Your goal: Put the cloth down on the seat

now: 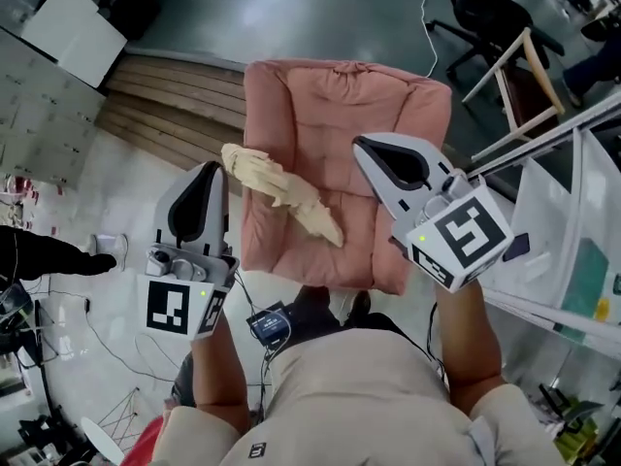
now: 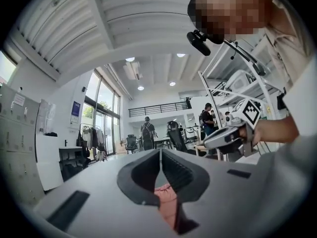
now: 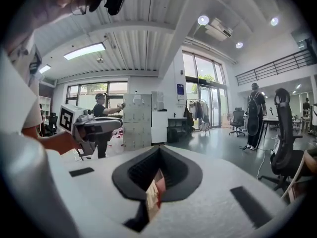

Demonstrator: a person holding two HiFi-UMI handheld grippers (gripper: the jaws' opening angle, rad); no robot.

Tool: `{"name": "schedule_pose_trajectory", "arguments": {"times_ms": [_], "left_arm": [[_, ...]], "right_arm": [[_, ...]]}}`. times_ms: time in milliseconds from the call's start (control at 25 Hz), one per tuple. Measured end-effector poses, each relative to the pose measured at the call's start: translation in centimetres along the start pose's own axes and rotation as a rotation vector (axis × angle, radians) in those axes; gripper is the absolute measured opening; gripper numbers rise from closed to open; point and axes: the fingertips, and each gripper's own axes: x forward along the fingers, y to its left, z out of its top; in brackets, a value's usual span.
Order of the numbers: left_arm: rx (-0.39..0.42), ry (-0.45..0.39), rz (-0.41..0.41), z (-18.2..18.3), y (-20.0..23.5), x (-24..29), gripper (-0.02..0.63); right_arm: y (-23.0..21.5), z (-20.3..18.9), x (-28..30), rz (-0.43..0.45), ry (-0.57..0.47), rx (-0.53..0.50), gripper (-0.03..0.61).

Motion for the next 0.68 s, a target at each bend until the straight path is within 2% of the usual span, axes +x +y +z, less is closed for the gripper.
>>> {"name": "schedule_pose_trajectory", "arguments": {"times_ms": [160,400,520,680], "left_arm": [[0.01,-0.015,-0.003,1.7,-2.0,-1.4,0.018],[0.018,0.007,-0.023,2.0,-4.5,-3.5,0.018],[0.017,-0.035,-0.008,3.5,-5.6,-4.2,0.018],[0.023,-0.041,-0.007,4.3,-7.3,-5.9,0.018]], "right_arm": [[1.0,1.1,-2.4,0.004,-0.022,-0.024,-0.011],[2.3,1.6,-5.2,0.008,-0.036,-0.044,-0.011],[3.0,1.9,-6.6,0.009,-0.044,-0.055,-0.011],[4.1,1.9,-8.9,0.006,-0.046,-0.062,-0.011]]}}
